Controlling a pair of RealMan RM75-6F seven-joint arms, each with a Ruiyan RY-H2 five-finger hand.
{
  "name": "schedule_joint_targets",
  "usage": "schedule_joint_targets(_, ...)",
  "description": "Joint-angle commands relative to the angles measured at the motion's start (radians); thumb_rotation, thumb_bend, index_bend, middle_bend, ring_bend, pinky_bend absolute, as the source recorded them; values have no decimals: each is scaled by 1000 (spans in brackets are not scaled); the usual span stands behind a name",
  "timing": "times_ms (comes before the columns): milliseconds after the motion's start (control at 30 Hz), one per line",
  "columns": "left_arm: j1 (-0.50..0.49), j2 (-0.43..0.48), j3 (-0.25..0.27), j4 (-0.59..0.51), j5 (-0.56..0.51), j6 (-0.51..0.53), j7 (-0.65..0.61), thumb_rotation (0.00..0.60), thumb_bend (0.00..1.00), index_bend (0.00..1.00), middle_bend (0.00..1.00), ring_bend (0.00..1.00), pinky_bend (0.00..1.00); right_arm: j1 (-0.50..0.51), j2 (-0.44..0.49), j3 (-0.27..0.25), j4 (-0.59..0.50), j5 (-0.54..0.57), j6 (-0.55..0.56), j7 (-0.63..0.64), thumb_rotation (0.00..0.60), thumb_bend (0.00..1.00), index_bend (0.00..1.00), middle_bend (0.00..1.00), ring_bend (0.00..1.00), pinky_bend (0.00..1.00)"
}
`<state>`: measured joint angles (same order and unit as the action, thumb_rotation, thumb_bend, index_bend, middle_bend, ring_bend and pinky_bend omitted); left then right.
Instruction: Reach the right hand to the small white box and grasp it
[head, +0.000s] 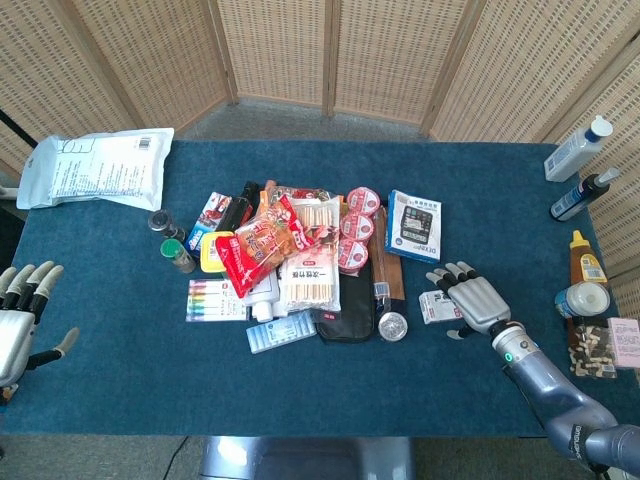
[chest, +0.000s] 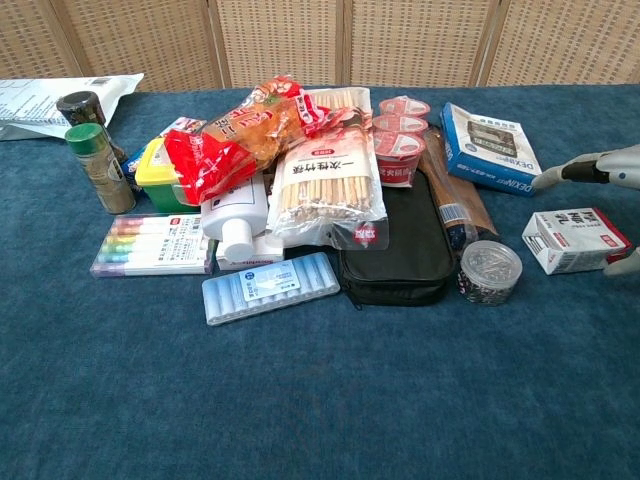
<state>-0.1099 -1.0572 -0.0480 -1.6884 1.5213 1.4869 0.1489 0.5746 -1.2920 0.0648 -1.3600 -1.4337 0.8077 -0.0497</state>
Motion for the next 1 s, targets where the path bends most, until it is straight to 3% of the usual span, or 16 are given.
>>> schedule_joint_targets(33,0,1,0,-1,0,0,2,458,352,34,40,103,0,0,-14,-9,28,3,1,21,564,142,0,160,0,0)
schedule_joint_targets(367,5,-1,3,-3,-4,5,4,458,352,35,40,103,0,-10,-56,-34,102,-22,40,84,565,169,7,401,47,0)
schedule_joint_targets(500,9,-3,5,3,-5,10,-2,458,354,34,40,103,0,-12,-75,-38,124,-24,48,105,590,194,131,522,166,10)
schedule_joint_targets(800,17,-8,7,20,-7,19,-22,460,352,34,39,103,0,-12,-80,-36,139,-19,63,145,600,232,364,803,446,301)
schedule_joint_targets(1000,13,-11,5,24,-4,18,-24,458,353,34,40,103,0,-16,-40,-17,82,-9,97,136,600,248,420,871,524,380)
